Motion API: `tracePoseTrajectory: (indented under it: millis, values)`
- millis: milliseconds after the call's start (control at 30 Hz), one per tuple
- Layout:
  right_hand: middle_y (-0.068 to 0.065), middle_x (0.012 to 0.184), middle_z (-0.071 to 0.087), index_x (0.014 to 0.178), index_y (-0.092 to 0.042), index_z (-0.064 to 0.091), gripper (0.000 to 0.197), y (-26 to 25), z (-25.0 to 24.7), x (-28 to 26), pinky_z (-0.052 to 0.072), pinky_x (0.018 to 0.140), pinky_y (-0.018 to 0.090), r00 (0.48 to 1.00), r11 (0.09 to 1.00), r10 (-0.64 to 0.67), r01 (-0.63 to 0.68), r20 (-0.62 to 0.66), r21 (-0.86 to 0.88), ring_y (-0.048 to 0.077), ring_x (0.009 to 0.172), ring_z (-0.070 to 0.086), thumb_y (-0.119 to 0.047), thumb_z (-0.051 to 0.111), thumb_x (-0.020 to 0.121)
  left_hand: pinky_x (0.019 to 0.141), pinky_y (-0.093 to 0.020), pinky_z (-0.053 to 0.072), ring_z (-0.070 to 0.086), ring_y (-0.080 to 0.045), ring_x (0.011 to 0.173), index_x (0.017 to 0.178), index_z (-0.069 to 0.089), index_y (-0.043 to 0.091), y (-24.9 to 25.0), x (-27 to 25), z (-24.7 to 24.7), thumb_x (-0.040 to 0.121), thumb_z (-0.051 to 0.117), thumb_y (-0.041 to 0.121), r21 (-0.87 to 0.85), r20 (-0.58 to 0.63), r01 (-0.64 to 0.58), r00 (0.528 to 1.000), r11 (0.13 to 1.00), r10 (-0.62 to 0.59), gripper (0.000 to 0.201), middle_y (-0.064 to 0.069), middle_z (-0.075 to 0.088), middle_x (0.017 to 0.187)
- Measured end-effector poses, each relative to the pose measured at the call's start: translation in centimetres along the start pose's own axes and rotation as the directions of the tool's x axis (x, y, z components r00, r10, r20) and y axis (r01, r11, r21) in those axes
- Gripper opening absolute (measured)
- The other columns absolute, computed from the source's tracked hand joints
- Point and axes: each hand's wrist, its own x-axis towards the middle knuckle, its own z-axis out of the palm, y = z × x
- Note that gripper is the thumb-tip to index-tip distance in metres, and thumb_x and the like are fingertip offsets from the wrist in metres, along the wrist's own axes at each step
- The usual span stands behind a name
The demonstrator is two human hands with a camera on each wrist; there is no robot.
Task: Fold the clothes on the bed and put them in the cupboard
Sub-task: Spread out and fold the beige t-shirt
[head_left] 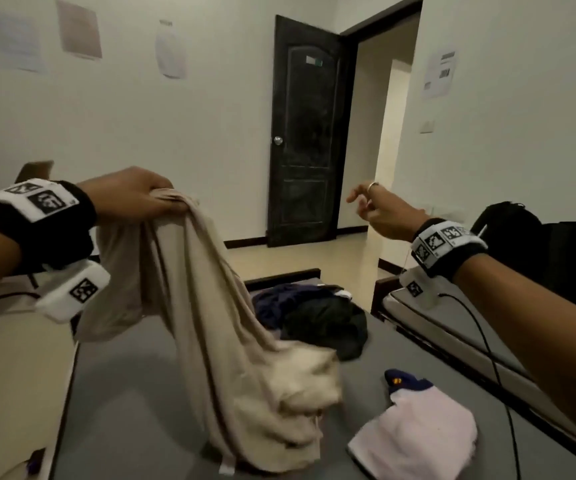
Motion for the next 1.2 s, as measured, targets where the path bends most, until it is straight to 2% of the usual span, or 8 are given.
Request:
tracePoseTrajectory:
  millis: [100, 267, 400, 533, 667, 900, 1067, 1200]
  values:
    - [-0.002, 0.108, 0.053, 0.128, -0.023, 0.055, 0.036, -0.3, 7.1, -2.5, 0.046, 0.072, 0.020, 0.961, 1.000, -0.013, 0.013, 0.276, 0.001, 0.013, 0.087, 0.059, -0.010, 0.063, 0.095, 0.078, -0.035, 0.050, 0.063, -0.019, 0.080, 0.083, 0.071, 0.019, -0.6, -0.9, 2.6, 0.090, 0.062, 0.054, 0.087, 0.242, 0.091, 0.964, 0.992, -0.110, 0.037, -0.002, 0.069, 0.083]
    - [-0.008, 0.124, 0.055, 0.139, -0.022, 0.054, 0.047, -0.9, 18.8, -6.3, 0.047, 0.085, 0.020, 0.824, 1.000, -0.019, 0.014, 0.567, 0.015, 0.010, 0.105, 0.060, -0.019, 0.068, 0.094, 0.075, -0.032, 0.053, 0.061, -0.014, 0.071, 0.079, 0.071, 0.020, -4.6, -3.2, 9.7, 0.080, 0.081, 0.019, 0.132, 0.553, 0.134, 0.813, 0.982, -0.185, 0.011, 0.003, 0.071, 0.073]
    - [-0.002, 0.136, 0.057, 0.140, -0.025, 0.052, 0.050, -1.2, 26.8, -8.0, 0.051, 0.099, 0.036, 0.734, 1.000, -0.015, -0.007, 0.679, 0.030, 0.016, 0.117, 0.059, -0.026, 0.069, 0.093, 0.069, -0.027, 0.053, 0.062, -0.011, 0.069, 0.082, 0.069, 0.025, -7.3, -5.3, 12.7, 0.077, 0.082, 0.013, 0.233, 0.686, 0.162, 0.671, 0.959, -0.280, 0.018, 0.006, 0.070, 0.075]
    - [-0.001, 0.137, 0.058, 0.139, -0.023, 0.054, 0.047, -3.7, 32.3, -8.5, 0.047, 0.103, 0.034, 0.713, 0.996, -0.065, 0.003, 0.698, 0.090, 0.017, 0.122, 0.058, -0.034, 0.067, 0.095, 0.064, -0.024, 0.055, 0.063, -0.007, 0.066, 0.089, 0.072, 0.018, -9.7, -6.6, 12.8, 0.080, 0.074, 0.006, 0.320, 0.773, 0.184, 0.516, 0.929, -0.369, 0.015, 0.006, 0.070, 0.078]
    - [0.005, 0.138, 0.059, 0.140, -0.019, 0.054, 0.050, -7.1, 36.9, -8.8, 0.042, 0.103, 0.030, 0.707, 0.986, -0.146, 0.045, 0.691, 0.162, 0.021, 0.125, 0.056, -0.029, 0.069, 0.094, 0.053, -0.020, 0.048, 0.056, -0.005, 0.054, 0.076, 0.068, 0.013, -10.4, -7.3, 12.3, 0.080, 0.067, 0.001, 0.365, 0.783, 0.187, 0.468, 0.912, -0.410, 0.013, 0.007, 0.065, 0.062]
    - [0.006, 0.117, 0.070, 0.126, -0.021, 0.065, 0.034, -9.2, 42.5, -9.6, 0.051, 0.093, 0.034, 0.736, 0.993, -0.122, 0.097, 0.666, 0.075, 0.029, 0.109, 0.064, -0.021, 0.064, 0.091, 0.069, -0.032, 0.057, 0.063, -0.019, 0.072, 0.068, 0.070, 0.013, -11.9, -8.1, 12.7, 0.078, 0.064, -0.006, 0.273, 0.736, 0.330, 0.533, 0.904, -0.417, 0.022, -0.007, 0.070, 0.075]
    - [0.009, 0.090, 0.074, 0.093, -0.010, 0.076, 0.013, -7.7, 39.4, -7.4, 0.040, 0.070, 0.025, 0.836, 0.978, -0.184, 0.104, 0.517, 0.181, 0.026, 0.086, 0.068, -0.011, 0.063, 0.090, 0.062, -0.025, 0.053, 0.062, -0.017, 0.073, 0.077, 0.069, 0.016, -12.6, -8.0, 11.6, 0.085, 0.066, 0.010, 0.347, 0.521, 0.318, 0.716, 0.882, -0.464, 0.011, -0.005, 0.071, 0.082]
    - [0.002, 0.073, 0.061, 0.078, -0.016, 0.064, 0.022, -5.2, 31.4, -3.8, 0.037, 0.063, 0.029, 0.946, 0.969, -0.118, 0.044, 0.301, 0.242, 0.016, 0.070, 0.055, -0.008, 0.056, 0.096, 0.080, -0.029, 0.052, 0.065, -0.024, 0.088, 0.083, 0.071, 0.020, -13.8, -6.8, 9.3, 0.088, 0.062, 0.014, 0.446, 0.289, 0.339, 0.822, 0.828, -0.491, 0.013, -0.006, 0.070, 0.094]
